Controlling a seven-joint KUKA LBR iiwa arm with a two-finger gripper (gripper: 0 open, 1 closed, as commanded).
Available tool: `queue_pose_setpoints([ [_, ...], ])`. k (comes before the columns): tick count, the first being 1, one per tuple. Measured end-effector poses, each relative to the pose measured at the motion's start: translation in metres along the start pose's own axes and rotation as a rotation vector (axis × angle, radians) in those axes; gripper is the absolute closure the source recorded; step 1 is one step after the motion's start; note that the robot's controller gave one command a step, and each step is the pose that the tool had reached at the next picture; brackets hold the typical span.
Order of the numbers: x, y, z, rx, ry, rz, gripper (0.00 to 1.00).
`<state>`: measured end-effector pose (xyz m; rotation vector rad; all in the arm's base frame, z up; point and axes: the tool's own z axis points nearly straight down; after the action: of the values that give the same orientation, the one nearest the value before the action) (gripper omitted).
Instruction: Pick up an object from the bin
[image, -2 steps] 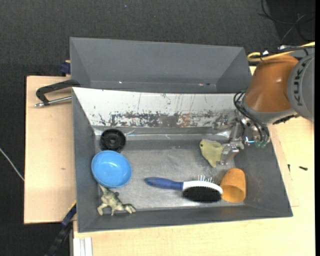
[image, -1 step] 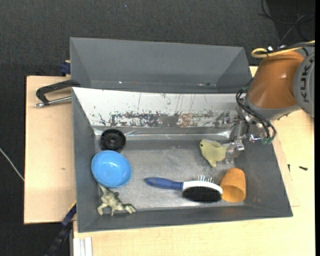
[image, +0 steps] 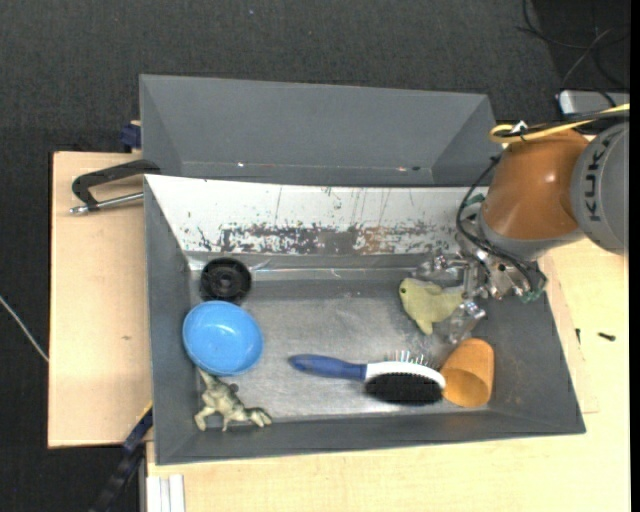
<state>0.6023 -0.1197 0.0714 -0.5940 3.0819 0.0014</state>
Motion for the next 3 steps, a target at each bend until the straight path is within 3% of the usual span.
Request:
queue_pose_setpoints([
  [1,-0.001,0.0,-0.001,0.002,-0.001,0.001,0.0],
  [2,-0.002,0.0,-0.002,0.002,-0.004,0.001,1.0],
  [3,-0.005,-0.001,-0.024,0.004,-0.005,0.001,1.0],
])
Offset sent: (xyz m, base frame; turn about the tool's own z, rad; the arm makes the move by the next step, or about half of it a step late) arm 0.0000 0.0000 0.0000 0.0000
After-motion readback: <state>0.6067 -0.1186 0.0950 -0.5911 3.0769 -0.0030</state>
